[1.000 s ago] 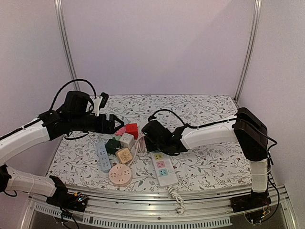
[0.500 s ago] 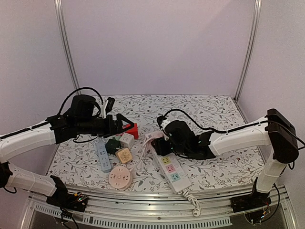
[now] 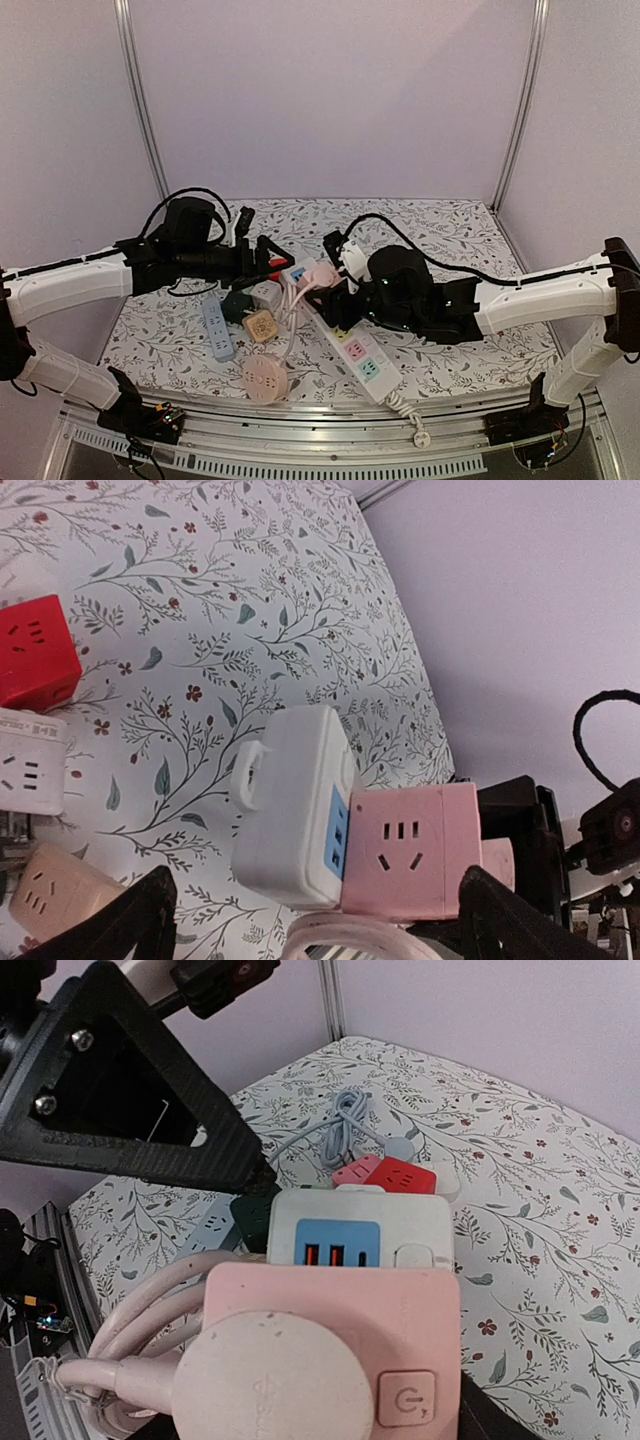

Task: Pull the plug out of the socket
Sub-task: Remove the plug from the socket.

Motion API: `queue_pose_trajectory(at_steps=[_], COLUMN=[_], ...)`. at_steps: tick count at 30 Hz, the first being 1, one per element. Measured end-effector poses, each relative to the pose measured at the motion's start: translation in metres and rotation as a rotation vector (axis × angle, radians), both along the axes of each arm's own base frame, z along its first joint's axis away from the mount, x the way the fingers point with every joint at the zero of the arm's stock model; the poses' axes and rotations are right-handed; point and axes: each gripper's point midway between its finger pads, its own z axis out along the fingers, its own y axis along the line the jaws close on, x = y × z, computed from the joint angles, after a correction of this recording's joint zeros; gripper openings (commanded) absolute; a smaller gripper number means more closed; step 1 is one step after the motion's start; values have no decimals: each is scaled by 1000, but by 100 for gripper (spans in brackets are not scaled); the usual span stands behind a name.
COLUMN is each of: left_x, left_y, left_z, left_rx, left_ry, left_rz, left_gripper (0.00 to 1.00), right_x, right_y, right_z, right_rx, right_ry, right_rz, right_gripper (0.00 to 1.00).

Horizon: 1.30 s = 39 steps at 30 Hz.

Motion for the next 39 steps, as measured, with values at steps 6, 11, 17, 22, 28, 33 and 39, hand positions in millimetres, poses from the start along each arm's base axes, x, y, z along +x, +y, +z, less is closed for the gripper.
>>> queue_pose_trajectory(at_steps=[6,11,17,22,28,33,39], left_x=[2,2,-2,-3,-3,-5,-4], left_y=[-6,-9,-15,-19,-22,-24,-23], left_z=[11,18,16,9,5,5,2], left_rx=[-56,-94,-145,-153,-156,-160,-155], left_ry=[-5,1,17,47,61,68,75], left_rz=[0,-3,-27,-41,-50,-60,-46], left_gripper=[88,71,70,70,61,51,33], right_x=[-12,-15,-17,-19,-20,-20,-20], right_y=[3,2,3,4,5,5,4], right_z=[19,24,24,25,26,27,28], right_rx=[16,18,16,12,9,9,10], right_ry=[-41,-59,-60,-68,-79,-83,-87], right_rz=[46,56,57,58,60,59,51], right_gripper=[7,7,7,7,7,6,6])
